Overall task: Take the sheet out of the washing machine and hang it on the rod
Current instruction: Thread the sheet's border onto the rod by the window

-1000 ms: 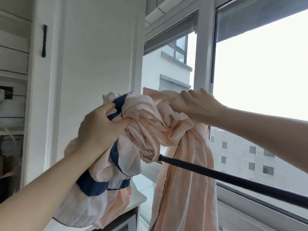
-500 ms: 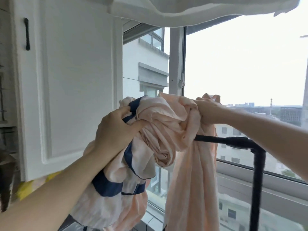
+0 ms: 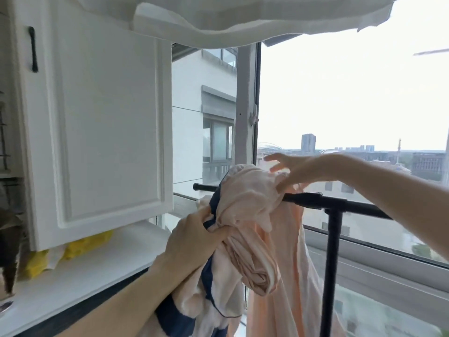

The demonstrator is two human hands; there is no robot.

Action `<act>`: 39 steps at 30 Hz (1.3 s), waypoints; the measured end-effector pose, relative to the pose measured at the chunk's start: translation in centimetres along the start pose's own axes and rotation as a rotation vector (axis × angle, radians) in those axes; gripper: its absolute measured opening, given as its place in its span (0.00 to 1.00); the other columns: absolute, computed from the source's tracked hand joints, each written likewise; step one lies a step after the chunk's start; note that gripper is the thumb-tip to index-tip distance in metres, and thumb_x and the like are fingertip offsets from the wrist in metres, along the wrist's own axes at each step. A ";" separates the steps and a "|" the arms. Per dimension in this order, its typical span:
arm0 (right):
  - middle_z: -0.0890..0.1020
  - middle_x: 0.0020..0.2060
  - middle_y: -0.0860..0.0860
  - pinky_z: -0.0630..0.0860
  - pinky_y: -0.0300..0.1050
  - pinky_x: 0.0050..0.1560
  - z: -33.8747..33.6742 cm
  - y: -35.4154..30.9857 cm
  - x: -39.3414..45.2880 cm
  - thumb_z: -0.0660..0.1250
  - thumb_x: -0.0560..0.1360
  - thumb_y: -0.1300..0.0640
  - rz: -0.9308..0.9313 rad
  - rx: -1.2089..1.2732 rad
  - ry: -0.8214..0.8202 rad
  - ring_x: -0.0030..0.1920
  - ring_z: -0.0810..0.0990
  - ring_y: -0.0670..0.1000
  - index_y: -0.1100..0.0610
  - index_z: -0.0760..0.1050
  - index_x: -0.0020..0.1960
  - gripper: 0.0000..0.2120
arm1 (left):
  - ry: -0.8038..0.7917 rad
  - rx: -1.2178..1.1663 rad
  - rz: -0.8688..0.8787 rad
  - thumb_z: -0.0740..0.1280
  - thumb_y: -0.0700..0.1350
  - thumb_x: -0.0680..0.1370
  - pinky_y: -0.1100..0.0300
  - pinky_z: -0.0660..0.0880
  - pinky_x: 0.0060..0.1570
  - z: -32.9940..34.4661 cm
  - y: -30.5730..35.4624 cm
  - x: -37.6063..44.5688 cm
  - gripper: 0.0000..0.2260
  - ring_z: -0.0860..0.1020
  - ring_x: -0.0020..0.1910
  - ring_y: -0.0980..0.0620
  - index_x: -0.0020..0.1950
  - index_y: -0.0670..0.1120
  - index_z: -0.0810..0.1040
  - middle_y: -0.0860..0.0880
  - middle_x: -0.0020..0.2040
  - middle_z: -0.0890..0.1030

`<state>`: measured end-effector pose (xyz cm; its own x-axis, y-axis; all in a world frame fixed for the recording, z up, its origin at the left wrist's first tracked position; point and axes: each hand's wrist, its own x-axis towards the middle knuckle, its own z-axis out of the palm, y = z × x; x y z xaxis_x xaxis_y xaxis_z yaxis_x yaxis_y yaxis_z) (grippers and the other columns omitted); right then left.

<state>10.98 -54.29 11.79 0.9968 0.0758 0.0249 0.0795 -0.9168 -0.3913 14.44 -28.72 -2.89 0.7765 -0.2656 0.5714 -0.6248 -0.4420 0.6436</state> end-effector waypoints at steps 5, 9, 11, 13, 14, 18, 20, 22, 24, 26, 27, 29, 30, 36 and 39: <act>0.56 0.73 0.45 0.70 0.54 0.66 3.4 -0.8 0.9 0.75 0.67 0.64 -0.334 -0.292 0.087 0.72 0.59 0.53 0.39 0.46 0.75 0.50 | -0.052 -0.037 -0.040 0.67 0.69 0.65 0.53 0.78 0.51 3.2 -0.8 -0.7 0.22 0.80 0.47 0.60 0.53 0.60 0.77 0.61 0.45 0.83; 0.57 0.71 0.46 0.72 0.62 0.62 5.7 0.0 1.9 0.75 0.68 0.56 -0.373 -0.674 0.138 0.69 0.60 0.57 0.32 0.47 0.73 0.48 | -0.110 -0.036 -0.079 0.68 0.67 0.69 0.58 0.77 0.46 4.8 -2.4 -1.7 0.19 0.80 0.45 0.59 0.53 0.58 0.73 0.59 0.43 0.82; 0.62 0.69 0.46 0.70 0.56 0.64 6.5 0.2 2.2 0.73 0.70 0.52 -0.492 -0.886 0.283 0.67 0.61 0.52 0.38 0.55 0.73 0.39 | -0.199 0.013 -0.108 0.68 0.65 0.71 0.56 0.76 0.48 5.3 -3.2 -2.1 0.17 0.80 0.46 0.58 0.54 0.59 0.71 0.59 0.44 0.82; 0.65 0.67 0.47 0.72 0.53 0.63 7.3 0.9 2.9 0.68 0.74 0.56 -0.605 -0.966 0.396 0.65 0.65 0.52 0.43 0.62 0.70 0.28 | -0.279 0.146 -0.098 0.65 0.62 0.72 0.53 0.76 0.51 5.5 -3.5 -2.2 0.19 0.80 0.49 0.54 0.62 0.63 0.67 0.58 0.50 0.81; 0.66 0.66 0.48 0.74 0.52 0.61 7.5 1.1 2.9 0.66 0.74 0.59 -0.611 -0.905 0.432 0.63 0.69 0.54 0.44 0.64 0.69 0.27 | -0.296 0.226 -0.092 0.64 0.62 0.73 0.53 0.75 0.50 5.4 -3.4 -2.0 0.20 0.80 0.48 0.52 0.64 0.64 0.65 0.57 0.52 0.81; 0.71 0.62 0.51 0.72 0.42 0.61 6.4 1.1 2.8 0.67 0.76 0.62 -0.558 -0.720 0.424 0.58 0.73 0.52 0.52 0.69 0.68 0.22 | -0.213 0.193 -0.085 0.57 0.64 0.68 0.51 0.77 0.51 5.0 -2.2 0.8 0.24 0.80 0.46 0.51 0.63 0.62 0.69 0.57 0.52 0.79; 0.72 0.60 0.53 0.78 0.47 0.55 6.1 1.4 3.1 0.69 0.74 0.63 -0.549 -0.619 0.412 0.53 0.76 0.54 0.52 0.71 0.66 0.22 | -0.217 0.047 -0.088 0.61 0.61 0.71 0.52 0.77 0.51 5.5 -1.8 2.1 0.19 0.80 0.48 0.52 0.61 0.59 0.72 0.56 0.52 0.80; 0.71 0.59 0.53 0.81 0.49 0.47 6.5 1.8 3.5 0.68 0.75 0.64 -0.561 -0.676 0.425 0.49 0.78 0.54 0.49 0.70 0.64 0.21 | -0.160 -0.008 -0.045 0.62 0.52 0.79 0.55 0.76 0.47 6.6 -1.4 2.6 0.07 0.79 0.45 0.52 0.55 0.53 0.75 0.54 0.48 0.81; 0.71 0.59 0.53 0.81 0.49 0.43 6.7 2.2 4.0 0.66 0.76 0.65 -0.544 -0.705 0.414 0.47 0.79 0.55 0.49 0.70 0.64 0.20 | -0.036 -0.053 0.013 0.60 0.45 0.81 0.54 0.72 0.41 7.6 -1.2 2.9 0.08 0.77 0.39 0.50 0.43 0.50 0.74 0.53 0.40 0.80; 0.71 0.58 0.54 0.81 0.49 0.41 6.6 2.0 4.0 0.64 0.76 0.67 -0.533 -0.707 0.408 0.45 0.79 0.54 0.51 0.70 0.64 0.19 | -0.007 -0.148 0.003 0.61 0.44 0.81 0.56 0.68 0.36 8.6 -1.4 3.1 0.13 0.74 0.34 0.54 0.36 0.51 0.71 0.54 0.33 0.76; 0.71 0.59 0.54 0.80 0.48 0.42 6.5 1.9 3.9 0.64 0.76 0.67 -0.541 -0.722 0.421 0.45 0.78 0.53 0.52 0.70 0.64 0.19 | -0.019 -0.196 -0.025 0.61 0.45 0.81 0.58 0.67 0.36 8.9 -1.5 3.2 0.13 0.73 0.34 0.55 0.36 0.51 0.72 0.55 0.33 0.75; 0.69 0.62 0.54 0.77 0.42 0.48 6.8 2.0 3.2 0.61 0.76 0.68 -0.545 -0.807 0.412 0.48 0.74 0.51 0.52 0.70 0.65 0.20 | -0.038 -0.293 -0.097 0.61 0.50 0.81 0.59 0.66 0.37 9.4 -1.7 3.4 0.13 0.73 0.35 0.55 0.38 0.50 0.74 0.55 0.34 0.75; 0.67 0.64 0.54 0.75 0.42 0.51 7.1 1.8 2.7 0.59 0.76 0.68 -0.543 -0.881 0.403 0.52 0.73 0.52 0.52 0.69 0.66 0.21 | -0.047 -0.358 -0.131 0.60 0.52 0.82 0.59 0.66 0.37 9.5 -1.7 3.4 0.14 0.73 0.36 0.54 0.40 0.48 0.75 0.55 0.34 0.75; 0.63 0.67 0.54 0.80 0.48 0.44 8.8 1.1 2.1 0.63 0.76 0.65 -0.468 -0.968 0.449 0.59 0.71 0.57 0.46 0.65 0.66 0.23 | -0.339 -0.675 -0.107 0.58 0.58 0.80 0.64 0.75 0.60 9.9 -2.1 3.4 0.22 0.78 0.60 0.59 0.73 0.52 0.68 0.54 0.63 0.79; 0.67 0.67 0.57 0.78 0.56 0.48 10.3 1.7 2.1 0.68 0.70 0.63 -0.421 -1.107 0.551 0.61 0.71 0.62 0.49 0.68 0.64 0.25 | -0.280 -0.623 -0.096 0.63 0.53 0.79 0.70 0.76 0.47 10.3 -2.5 3.0 0.20 0.80 0.50 0.63 0.68 0.47 0.73 0.54 0.55 0.82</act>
<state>13.10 -51.63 1.69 0.7448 0.5068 0.4341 0.0845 -0.7169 0.6921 19.14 -37.27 -8.01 0.7703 -0.4979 0.3984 -0.4178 0.0779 0.9052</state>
